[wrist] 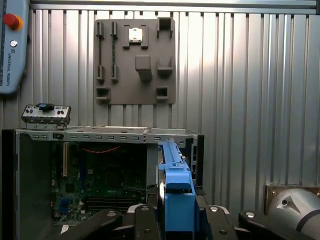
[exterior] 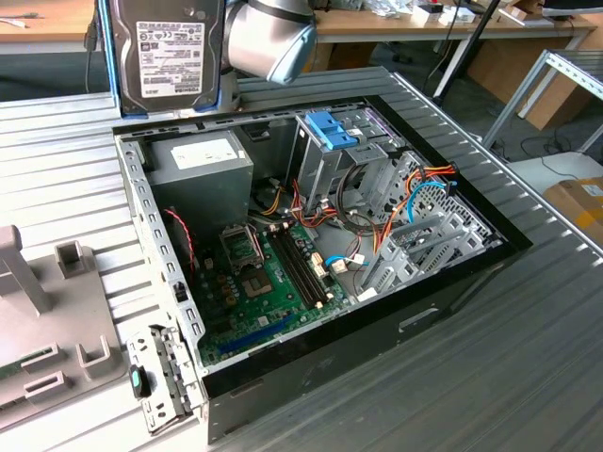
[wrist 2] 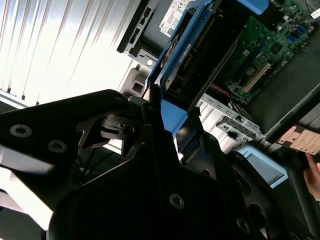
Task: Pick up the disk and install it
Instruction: 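Pick up the disk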
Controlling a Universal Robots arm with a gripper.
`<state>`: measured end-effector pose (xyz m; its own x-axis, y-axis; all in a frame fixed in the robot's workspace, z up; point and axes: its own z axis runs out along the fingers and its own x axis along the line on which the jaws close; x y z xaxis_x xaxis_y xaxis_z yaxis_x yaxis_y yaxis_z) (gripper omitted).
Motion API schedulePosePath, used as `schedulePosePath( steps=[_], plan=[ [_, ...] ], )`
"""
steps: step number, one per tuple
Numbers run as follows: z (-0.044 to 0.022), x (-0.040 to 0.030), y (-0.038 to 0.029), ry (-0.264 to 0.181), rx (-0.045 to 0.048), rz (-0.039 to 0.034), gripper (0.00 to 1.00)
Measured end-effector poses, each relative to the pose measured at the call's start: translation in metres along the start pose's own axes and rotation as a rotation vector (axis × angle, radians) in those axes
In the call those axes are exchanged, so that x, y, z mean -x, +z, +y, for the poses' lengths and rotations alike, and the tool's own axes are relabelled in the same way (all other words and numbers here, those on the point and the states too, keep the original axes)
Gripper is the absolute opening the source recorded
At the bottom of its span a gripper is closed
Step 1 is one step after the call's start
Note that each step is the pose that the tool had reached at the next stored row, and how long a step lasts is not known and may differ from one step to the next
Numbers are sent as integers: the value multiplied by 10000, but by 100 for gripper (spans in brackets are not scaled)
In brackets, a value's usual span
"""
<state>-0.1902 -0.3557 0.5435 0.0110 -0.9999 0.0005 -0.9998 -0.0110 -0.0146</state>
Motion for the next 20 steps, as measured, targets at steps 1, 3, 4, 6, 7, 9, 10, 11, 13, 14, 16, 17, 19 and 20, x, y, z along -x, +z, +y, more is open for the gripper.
schedulePosePath(
  steps=[1, 3, 4, 6, 7, 9, 10, 11, 13, 14, 16, 17, 19, 20],
  plan=[
    [-37, 0, 0, 0, 1, 1, 37],
    [-94, -1, 1, 0, 1, 0, 37],
    [-142, -1, 2, -1, 0, 0, 37],
    [-179, -1, 2, -1, 0, 0, 37],
    [-189, -1, 2, -5, 1, 1, 37],
    [-191, -1, 2, -15, -36, -1, 37],
    [-191, -1, 4, -20, -90, -2, 37],
    [-191, -1, 6, -33, -215, -1, 37],
    [-191, -1, 11, -73, -591, 2, 37],
    [-191, -3, 12, -93, -765, 4, 37],
    [-190, -49, 16, -105, -939, 6, 37],
    [-190, -92, 17, -104, -943, 7, 37],
    [-189, -193, 20, -104, -946, 6, 37],
    [-187, -291, 21, -105, -945, 6, 37]
  ],
)
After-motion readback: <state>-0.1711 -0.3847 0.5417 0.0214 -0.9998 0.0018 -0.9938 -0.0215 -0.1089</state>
